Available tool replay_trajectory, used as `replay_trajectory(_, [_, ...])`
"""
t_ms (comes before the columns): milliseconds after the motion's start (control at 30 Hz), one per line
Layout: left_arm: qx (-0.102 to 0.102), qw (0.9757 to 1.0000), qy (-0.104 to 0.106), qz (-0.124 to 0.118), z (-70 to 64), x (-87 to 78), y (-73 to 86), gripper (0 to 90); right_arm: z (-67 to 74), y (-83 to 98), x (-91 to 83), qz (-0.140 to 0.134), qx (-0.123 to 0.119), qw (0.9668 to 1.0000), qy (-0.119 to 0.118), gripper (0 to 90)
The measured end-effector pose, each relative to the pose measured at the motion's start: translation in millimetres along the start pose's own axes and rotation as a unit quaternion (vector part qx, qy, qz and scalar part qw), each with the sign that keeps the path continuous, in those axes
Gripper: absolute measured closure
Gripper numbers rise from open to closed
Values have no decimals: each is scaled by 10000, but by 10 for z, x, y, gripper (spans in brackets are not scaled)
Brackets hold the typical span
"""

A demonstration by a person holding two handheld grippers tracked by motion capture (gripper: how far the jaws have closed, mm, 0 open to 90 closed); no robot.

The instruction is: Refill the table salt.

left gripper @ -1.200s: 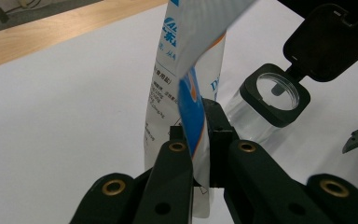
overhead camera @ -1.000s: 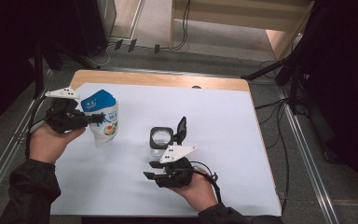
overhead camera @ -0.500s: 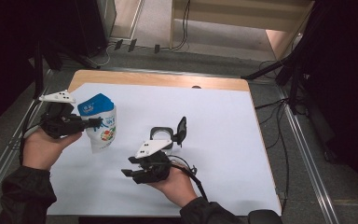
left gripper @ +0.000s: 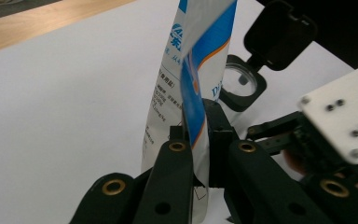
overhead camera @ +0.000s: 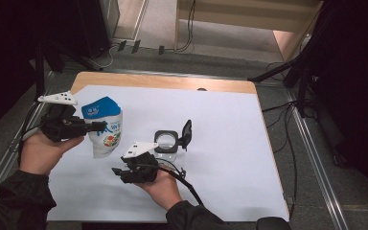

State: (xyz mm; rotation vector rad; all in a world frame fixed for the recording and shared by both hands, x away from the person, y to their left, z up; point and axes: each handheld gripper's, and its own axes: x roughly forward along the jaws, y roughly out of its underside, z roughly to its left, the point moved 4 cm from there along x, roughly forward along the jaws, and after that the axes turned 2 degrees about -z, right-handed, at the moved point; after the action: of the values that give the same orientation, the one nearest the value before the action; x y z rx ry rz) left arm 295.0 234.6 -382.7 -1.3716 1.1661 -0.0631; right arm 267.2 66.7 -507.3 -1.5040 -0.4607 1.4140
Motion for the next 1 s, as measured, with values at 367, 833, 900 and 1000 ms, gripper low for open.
replay_trajectory(367, [265,9980,577,-37,-285,-46,-161,900,-231,-12,139,-405,497,9972,380,583])
replay_trajectory(833, [88,9969,780,43,-245,29,-168,900,-314,-47,51,-666,667,9935,635,566])
replay_trajectory(900, [73,9967,806,54,-246,34,-166,900,-306,-40,31,-700,579,9934,702,552])
replay_trajectory(1000, [74,9968,786,120,-262,40,-162,900,-303,-20,6,-713,570,9930,747,494])
